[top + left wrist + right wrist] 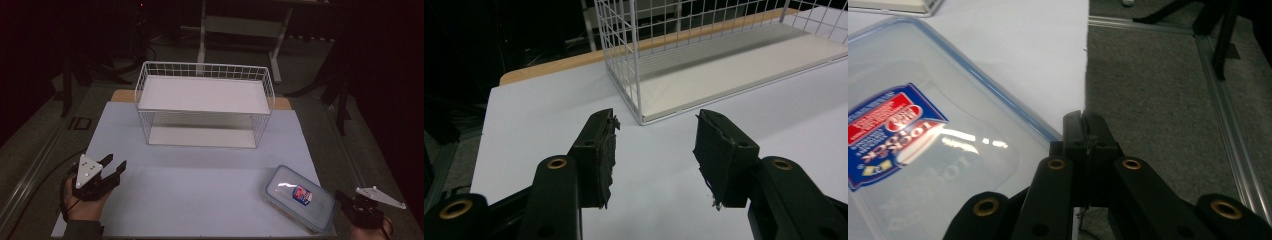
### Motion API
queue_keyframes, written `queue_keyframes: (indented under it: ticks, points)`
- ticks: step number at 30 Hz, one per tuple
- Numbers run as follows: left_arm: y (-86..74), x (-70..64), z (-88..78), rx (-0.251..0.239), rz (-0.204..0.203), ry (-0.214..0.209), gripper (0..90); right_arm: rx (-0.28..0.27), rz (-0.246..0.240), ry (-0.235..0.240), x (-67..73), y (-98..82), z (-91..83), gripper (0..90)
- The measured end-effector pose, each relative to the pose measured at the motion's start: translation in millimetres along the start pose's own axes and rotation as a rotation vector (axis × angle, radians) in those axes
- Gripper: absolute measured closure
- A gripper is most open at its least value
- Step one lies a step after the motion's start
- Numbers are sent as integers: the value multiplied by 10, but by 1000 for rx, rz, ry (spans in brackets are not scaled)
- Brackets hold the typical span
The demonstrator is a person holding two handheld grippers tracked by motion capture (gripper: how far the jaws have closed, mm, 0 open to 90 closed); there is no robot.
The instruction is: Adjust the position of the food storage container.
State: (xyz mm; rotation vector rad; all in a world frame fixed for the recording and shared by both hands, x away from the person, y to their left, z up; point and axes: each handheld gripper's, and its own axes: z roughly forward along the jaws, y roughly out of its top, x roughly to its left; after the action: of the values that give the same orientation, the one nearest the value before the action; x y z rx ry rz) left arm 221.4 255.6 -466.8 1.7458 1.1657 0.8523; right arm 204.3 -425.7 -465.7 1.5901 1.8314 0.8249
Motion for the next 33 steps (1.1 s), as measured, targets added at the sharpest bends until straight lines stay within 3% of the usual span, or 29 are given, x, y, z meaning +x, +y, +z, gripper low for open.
queue_keyframes:
  ticks: [5,7,17,23,27,33]
  points:
    - [1,-12,12,2,7,-5,501,29,20,-34,-23,-37,-22,898]
    - [-2,-14,18,4,7,-4,501,69,37,-54,-28,-78,-14,899]
    - [-8,-41,54,18,15,-9,501,85,88,-41,15,-66,61,900]
    - [-7,-55,65,17,20,-15,501,85,40,8,299,51,213,900]
    - [-8,-50,61,16,17,-14,501,78,17,81,463,103,295,900]
    - [-6,-57,59,16,21,-16,501,84,-47,106,666,144,341,899]
